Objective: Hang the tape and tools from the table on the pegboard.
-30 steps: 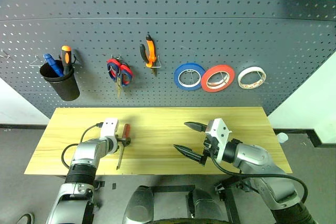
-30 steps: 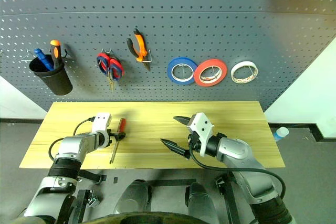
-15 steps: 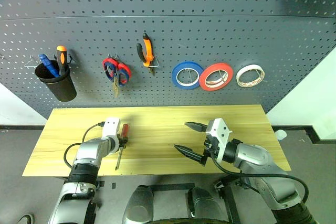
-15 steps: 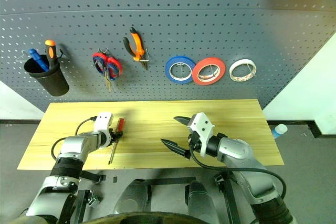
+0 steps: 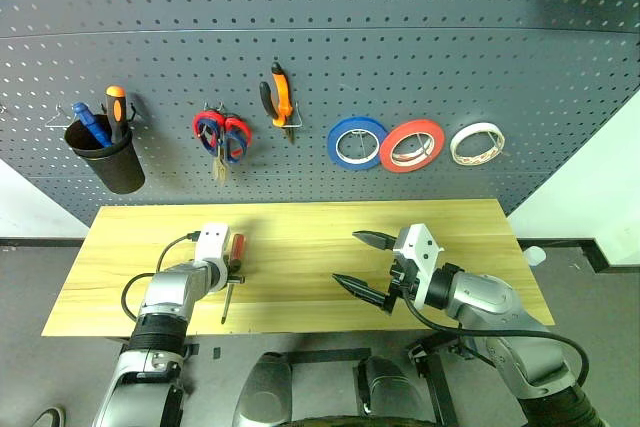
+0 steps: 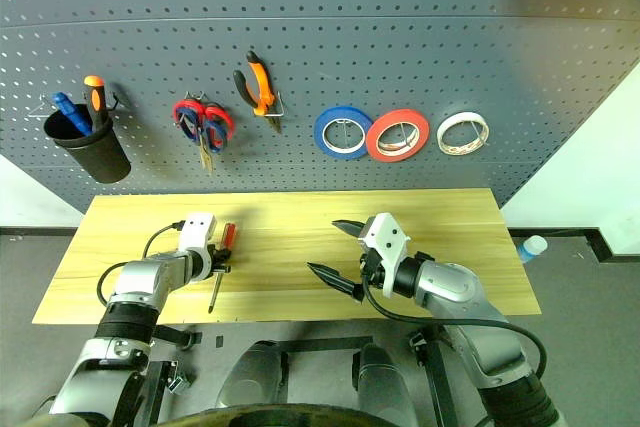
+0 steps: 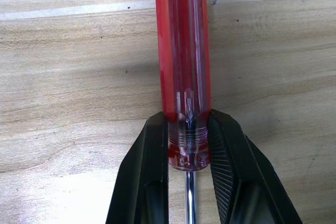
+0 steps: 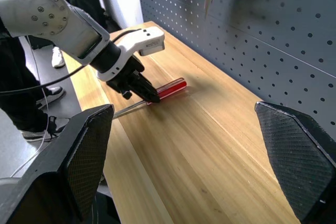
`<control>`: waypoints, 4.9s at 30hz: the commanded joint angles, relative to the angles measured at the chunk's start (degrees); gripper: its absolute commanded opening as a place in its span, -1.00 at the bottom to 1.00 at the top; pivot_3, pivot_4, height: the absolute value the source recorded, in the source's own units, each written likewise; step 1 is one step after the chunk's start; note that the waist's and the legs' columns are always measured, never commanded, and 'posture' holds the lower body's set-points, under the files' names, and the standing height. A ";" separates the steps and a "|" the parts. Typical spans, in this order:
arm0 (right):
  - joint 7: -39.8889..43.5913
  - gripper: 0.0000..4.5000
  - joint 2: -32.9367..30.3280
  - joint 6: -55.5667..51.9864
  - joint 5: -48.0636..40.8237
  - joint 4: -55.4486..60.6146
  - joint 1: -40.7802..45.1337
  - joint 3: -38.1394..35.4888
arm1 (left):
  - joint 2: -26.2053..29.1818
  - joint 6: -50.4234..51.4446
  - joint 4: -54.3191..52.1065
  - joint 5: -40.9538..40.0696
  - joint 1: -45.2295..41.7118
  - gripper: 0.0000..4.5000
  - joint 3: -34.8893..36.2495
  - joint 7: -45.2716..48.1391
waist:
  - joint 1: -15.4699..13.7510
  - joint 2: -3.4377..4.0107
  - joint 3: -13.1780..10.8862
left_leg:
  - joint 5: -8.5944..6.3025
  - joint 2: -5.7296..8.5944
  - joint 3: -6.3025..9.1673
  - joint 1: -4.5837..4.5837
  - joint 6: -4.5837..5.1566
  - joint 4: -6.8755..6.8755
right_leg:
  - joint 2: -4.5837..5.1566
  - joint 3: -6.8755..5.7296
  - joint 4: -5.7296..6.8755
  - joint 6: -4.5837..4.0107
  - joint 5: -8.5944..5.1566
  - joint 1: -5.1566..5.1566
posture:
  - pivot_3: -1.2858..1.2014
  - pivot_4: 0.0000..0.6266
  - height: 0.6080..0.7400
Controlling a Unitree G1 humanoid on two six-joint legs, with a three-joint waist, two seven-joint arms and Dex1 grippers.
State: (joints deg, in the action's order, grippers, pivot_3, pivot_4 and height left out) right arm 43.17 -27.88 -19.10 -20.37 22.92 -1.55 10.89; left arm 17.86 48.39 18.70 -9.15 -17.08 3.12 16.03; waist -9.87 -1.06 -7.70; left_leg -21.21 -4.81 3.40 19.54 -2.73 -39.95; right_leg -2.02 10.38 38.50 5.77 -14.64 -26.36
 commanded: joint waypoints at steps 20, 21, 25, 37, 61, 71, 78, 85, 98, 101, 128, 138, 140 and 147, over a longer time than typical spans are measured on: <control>3.08 1.00 5.22 5.90 -7.33 1.13 4.39 -4.95 | 2.25 -44.31 -19.48 7.62 19.02 -0.72 0.28 -2.03 | -0.28 -0.01 -0.03 | -0.01 -0.02 0.01 0.09 0.02 0.04 | 0.01 0.00 -0.23 -0.02 0.02 0.01 | 0.30 -0.69 0.04; 3.02 1.00 5.38 5.97 -7.44 1.13 4.49 -4.92 | 2.34 -47.39 -19.14 8.42 19.20 -0.72 0.53 -2.99 | -0.28 -0.01 -0.03 | -0.01 -0.02 0.01 0.09 0.02 0.04 | 0.01 0.00 -0.23 -0.07 0.05 0.01 | 0.30 -0.70 0.04; 3.02 1.00 5.47 6.42 -6.97 0.26 4.90 -4.82 | 2.80 -56.28 -18.47 11.12 19.18 -0.72 1.12 -5.68 | -0.28 -0.02 -0.02 | -0.01 -0.02 0.01 0.10 0.02 0.04 | 0.01 0.00 -0.23 -0.07 0.05 0.01 | 0.31 -0.72 0.04; 4.92 1.00 5.40 8.19 -6.49 -3.76 8.14 -4.92 | 5.70 -69.45 -26.56 15.61 15.27 -0.72 1.88 -7.06 | -0.84 -0.03 -0.01 | -0.01 -0.02 0.01 0.12 0.02 0.03 | 0.01 0.00 -0.23 -0.08 0.07 0.03 | 0.34 -0.76 0.04; 5.96 1.00 4.78 8.42 -5.04 -4.59 7.96 -4.87 | 11.25 -64.31 -23.90 13.85 -9.86 -0.72 11.07 -7.57 | -3.67 -0.05 0.09 | 0.00 -0.01 0.04 0.07 0.01 -0.04 | 0.01 -0.05 -0.19 -0.09 0.12 0.14 | 0.34 -0.82 0.04; 5.63 1.00 4.27 8.32 -4.59 -4.10 6.84 -4.91 | 12.65 -61.90 -17.06 11.45 -12.46 -0.72 16.08 -10.76 | -3.66 -0.07 0.11 | 0.00 -0.01 0.07 0.05 0.01 -0.04 | 0.01 -0.08 -0.16 -0.09 0.13 0.16 | 0.34 -0.82 0.04; 5.33 1.00 3.97 7.96 -4.61 -3.54 6.33 -4.81 | 11.51 -58.43 -15.10 9.63 -11.91 -0.72 17.77 -13.15 | -3.71 -0.13 0.15 | 0.00 -0.01 0.08 0.04 0.01 -0.05 | 0.01 -0.09 -0.15 -0.09 0.13 0.19 | 0.33 -0.80 0.04; 5.01 1.00 3.70 7.63 -4.52 -3.28 6.10 -4.94 | 10.46 -57.38 -14.57 8.81 -10.82 -0.72 17.21 -14.09 | -3.73 -0.15 0.16 | 0.00 -0.02 0.08 0.01 0.00 -0.08 | 0.01 -0.10 -0.09 -0.10 0.13 0.21 | 0.33 -0.78 0.04; 4.37 1.00 2.73 6.97 -4.93 -2.52 5.40 -5.40 | 8.70 -56.80 -11.36 8.82 -8.43 -0.72 16.45 -15.02 | -3.65 -0.15 0.16 | 0.00 -0.01 0.08 -0.03 0.00 -0.11 | 0.01 -0.10 -0.03 -0.11 0.13 0.23 | 0.32 -0.75 0.04; 4.34 1.00 2.60 6.92 -5.06 -2.48 5.42 -5.40 | 8.70 -57.15 -10.61 8.89 -8.60 -0.72 16.11 -15.03 | -3.63 -0.15 0.16 | 0.00 -0.01 0.08 -0.04 0.00 -0.11 | 0.01 -0.10 -0.02 -0.11 0.13 0.23 | 0.32 -0.74 0.04; 3.43 1.00 4.56 6.04 -9.75 0.35 6.77 -5.97 | 8.96 -58.56 -8.53 8.98 -9.71 0.98 15.32 -15.11 | -3.62 -0.15 0.16 | 0.00 -0.01 0.09 -0.06 0.00 -0.11 | 0.01 -0.11 0.03 -0.11 0.13 0.23 | 0.32 -0.74 0.04; 2.22 1.00 6.10 5.42 -13.04 1.94 8.92 -7.34 | 9.72 -59.83 -11.85 8.89 -11.94 0.98 14.67 -13.88 | -3.71 -0.20 0.21 | 0.02 -0.01 0.09 -0.06 -0.02 -0.12 | 0.01 -0.11 0.05 -0.10 0.14 0.24 | 0.33 -0.82 0.04; 1.59 1.00 6.67 4.91 -14.42 2.83 9.56 -7.94 | 9.93 -60.27 -12.31 9.10 -12.39 0.98 13.94 -13.20 | -3.72 -0.20 0.27 | 0.03 -0.01 0.10 -0.06 -0.04 -0.12 | 0.01 -0.12 0.07 -0.10 0.15 0.24 | 0.33 -0.85 0.04; 2.09 1.00 6.57 6.10 -14.14 2.84 9.23 -8.32 | 9.94 -61.47 -13.99 8.91 -14.43 0.98 10.46 -9.75 | -5.07 -0.43 2.14 | 0.16 -0.01 0.09 -0.07 -0.28 -0.11 | 0.01 -0.14 0.07 -0.04 0.21 0.25 | 0.33 -1.00 0.04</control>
State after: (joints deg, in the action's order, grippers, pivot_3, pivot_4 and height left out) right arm 45.16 -21.39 -14.23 -33.94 23.32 7.44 3.61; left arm 26.80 -11.88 7.32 -0.12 -29.95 14.01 5.23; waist -14.94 -1.49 -5.55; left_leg -21.05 -4.82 3.49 19.46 -3.01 -40.06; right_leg -2.02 10.24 38.57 5.70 -14.43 -26.10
